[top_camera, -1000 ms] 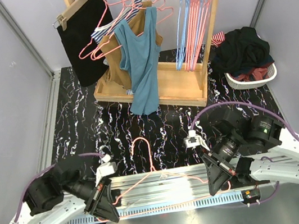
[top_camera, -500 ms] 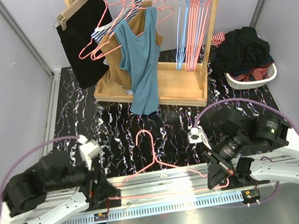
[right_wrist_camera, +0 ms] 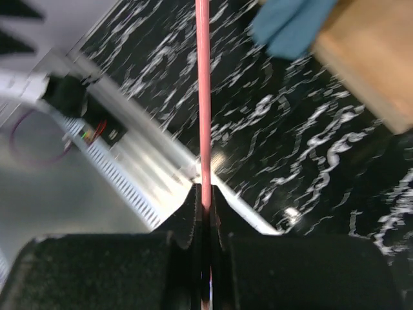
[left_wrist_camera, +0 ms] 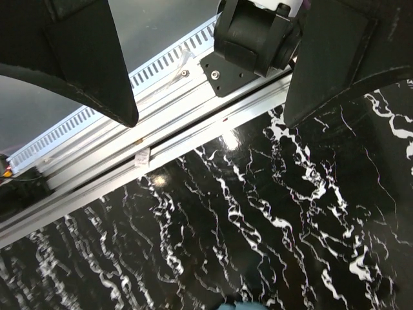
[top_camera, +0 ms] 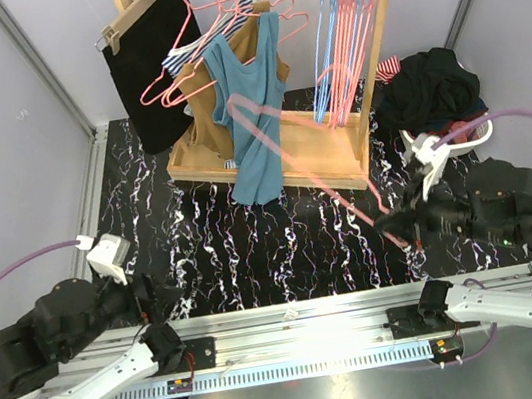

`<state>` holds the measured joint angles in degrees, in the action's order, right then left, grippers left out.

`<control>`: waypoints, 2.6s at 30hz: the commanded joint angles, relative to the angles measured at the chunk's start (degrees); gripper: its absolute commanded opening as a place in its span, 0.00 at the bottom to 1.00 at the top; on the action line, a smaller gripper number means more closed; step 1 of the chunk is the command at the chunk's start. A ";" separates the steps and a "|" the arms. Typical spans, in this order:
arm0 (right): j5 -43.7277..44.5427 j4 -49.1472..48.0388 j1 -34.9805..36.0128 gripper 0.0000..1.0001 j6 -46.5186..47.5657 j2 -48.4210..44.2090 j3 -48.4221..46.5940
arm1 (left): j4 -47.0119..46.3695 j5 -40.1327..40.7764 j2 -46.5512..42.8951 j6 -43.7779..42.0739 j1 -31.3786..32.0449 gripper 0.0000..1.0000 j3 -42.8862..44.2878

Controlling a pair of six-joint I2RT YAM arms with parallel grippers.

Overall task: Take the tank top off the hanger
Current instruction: Pass the hanger from the left arm to the right, then hang the hanger back to the clothesline with the right arm, then grab a hanger with a tank top on it with the left arm

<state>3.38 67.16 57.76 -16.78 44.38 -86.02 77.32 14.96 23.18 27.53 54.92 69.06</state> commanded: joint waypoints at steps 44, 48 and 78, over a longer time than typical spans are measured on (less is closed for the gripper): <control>12.62 -7.30 -24.00 0.00 -12.93 54.05 -47.22 | -7.71 -4.50 -17.02 4.73 0.10 0.99 -12.54; 11.13 -5.64 -24.09 0.00 -12.50 54.76 -47.40 | -7.45 -4.59 -17.46 4.99 0.19 0.99 -12.46; 2.42 -39.68 4.29 0.74 -30.23 10.03 43.01 | -20.88 -8.54 -12.64 5.69 0.37 0.98 -16.41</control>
<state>4.67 39.88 61.63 -39.07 56.27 -51.92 62.65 8.01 8.58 32.82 55.02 53.58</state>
